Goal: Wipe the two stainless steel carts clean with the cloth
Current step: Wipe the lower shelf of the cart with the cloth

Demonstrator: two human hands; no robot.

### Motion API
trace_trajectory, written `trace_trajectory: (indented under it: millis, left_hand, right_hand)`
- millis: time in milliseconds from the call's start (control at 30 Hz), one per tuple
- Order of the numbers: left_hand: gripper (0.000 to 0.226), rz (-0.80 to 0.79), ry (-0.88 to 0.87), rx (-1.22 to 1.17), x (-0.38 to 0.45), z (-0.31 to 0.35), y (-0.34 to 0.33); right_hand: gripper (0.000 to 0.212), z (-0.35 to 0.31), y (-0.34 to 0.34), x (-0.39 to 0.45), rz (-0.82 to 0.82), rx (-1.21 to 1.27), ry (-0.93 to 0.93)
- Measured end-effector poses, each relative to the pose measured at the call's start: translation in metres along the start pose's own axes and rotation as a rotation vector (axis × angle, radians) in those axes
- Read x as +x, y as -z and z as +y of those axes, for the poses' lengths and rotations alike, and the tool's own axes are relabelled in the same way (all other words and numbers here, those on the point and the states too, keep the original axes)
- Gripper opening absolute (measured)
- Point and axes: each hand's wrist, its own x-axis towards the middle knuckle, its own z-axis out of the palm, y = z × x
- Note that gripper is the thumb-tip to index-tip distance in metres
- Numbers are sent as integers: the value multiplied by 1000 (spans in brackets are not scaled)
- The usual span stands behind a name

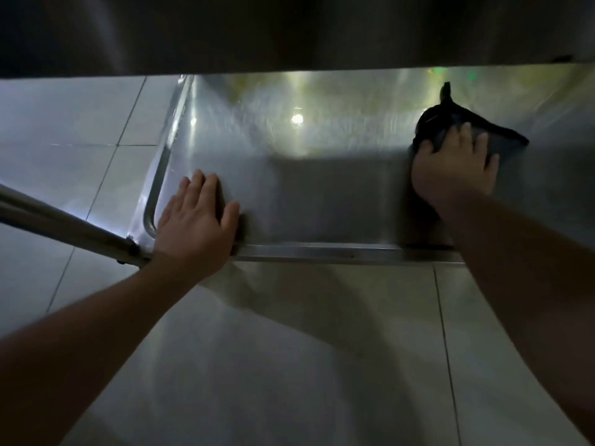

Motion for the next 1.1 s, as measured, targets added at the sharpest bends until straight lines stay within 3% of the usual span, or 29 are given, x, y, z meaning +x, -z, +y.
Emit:
trace_trajectory:
  millis: [100,200,433,600,667,767,833,900,967,1100]
  left_hand:
    - [79,26,3,-7,2,-2,-8]
    - [79,47,-1,-20,4,-4,-10]
    - [86,1,-25,-4,2,-5,-7]
    - [84,28,-37,-21,0,-7,-9]
    - [84,38,-33,-29,-1,-8,-10]
    - [84,33,-27,-42,-1,-6,-11]
    - [83,29,-18,-44,-2,-5,-10]
    - [82,23,-14,-44,-2,-5,-9]
    - [83,37,-10,-60,-2,-6,-9]
    - [85,135,28,-140,-3,-7,-10]
  right_hand:
    - [75,-41,-14,-11,32,24,-75]
    - [73,-105,-29,-34,-42,31,31]
    - [65,-228,-52,-81,-272,-50,730]
    - [71,-178,-40,-71,-250,-127,1019]
    - [75,-142,-32,-53,-177,-115,985]
    - [73,-109,-25,-24,-52,-72,658]
    - [72,-117,-30,-23,-51,-61,425]
    - [72,-147,-40,-38,-75,-29,316]
    - [69,-184,-49,-60,-117,-33,412]
    - [65,-225,-52,-98,-341,-105,942]
